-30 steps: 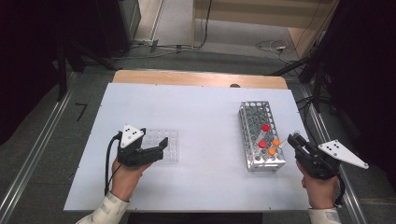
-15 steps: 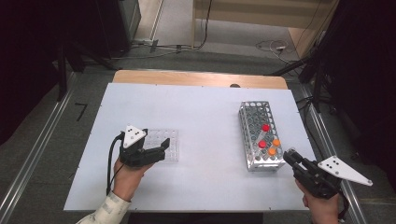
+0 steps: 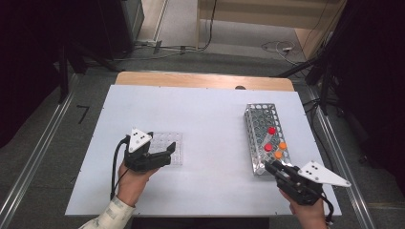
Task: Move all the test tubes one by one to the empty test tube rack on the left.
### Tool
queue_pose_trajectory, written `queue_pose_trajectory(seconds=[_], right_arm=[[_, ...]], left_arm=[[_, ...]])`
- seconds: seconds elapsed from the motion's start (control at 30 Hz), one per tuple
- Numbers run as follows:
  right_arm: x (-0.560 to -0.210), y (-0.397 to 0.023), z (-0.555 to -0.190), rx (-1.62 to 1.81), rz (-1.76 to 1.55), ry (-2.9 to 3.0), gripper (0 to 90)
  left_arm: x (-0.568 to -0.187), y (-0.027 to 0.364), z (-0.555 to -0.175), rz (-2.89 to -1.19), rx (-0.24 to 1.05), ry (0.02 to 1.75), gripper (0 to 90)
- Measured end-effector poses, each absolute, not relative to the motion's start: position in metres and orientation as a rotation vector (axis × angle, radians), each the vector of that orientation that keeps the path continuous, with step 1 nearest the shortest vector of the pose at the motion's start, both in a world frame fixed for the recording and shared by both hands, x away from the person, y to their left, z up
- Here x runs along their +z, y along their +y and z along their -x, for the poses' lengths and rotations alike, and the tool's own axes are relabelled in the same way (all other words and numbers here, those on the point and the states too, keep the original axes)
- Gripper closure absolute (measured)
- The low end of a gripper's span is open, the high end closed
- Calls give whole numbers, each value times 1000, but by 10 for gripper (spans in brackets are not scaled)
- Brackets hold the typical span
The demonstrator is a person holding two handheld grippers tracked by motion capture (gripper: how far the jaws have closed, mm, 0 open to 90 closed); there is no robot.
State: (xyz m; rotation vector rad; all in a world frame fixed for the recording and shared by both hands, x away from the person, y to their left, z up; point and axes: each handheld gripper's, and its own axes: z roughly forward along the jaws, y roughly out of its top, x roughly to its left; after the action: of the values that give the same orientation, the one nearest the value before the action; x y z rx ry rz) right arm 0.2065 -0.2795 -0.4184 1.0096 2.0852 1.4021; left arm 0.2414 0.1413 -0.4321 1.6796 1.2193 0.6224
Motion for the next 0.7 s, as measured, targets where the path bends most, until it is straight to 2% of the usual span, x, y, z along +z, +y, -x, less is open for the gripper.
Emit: queue_pose_trajectory(seconds=[0.43, 0.7], right_arm=[[-429, -211, -219, 1402, -872, 2240, 734], [-434, -176, -221, 1411, -791, 2308, 734]], left_arm=[[-428, 143, -238, -1670, 619, 1209, 165], [-420, 134, -225, -1695, 584, 1148, 222]])
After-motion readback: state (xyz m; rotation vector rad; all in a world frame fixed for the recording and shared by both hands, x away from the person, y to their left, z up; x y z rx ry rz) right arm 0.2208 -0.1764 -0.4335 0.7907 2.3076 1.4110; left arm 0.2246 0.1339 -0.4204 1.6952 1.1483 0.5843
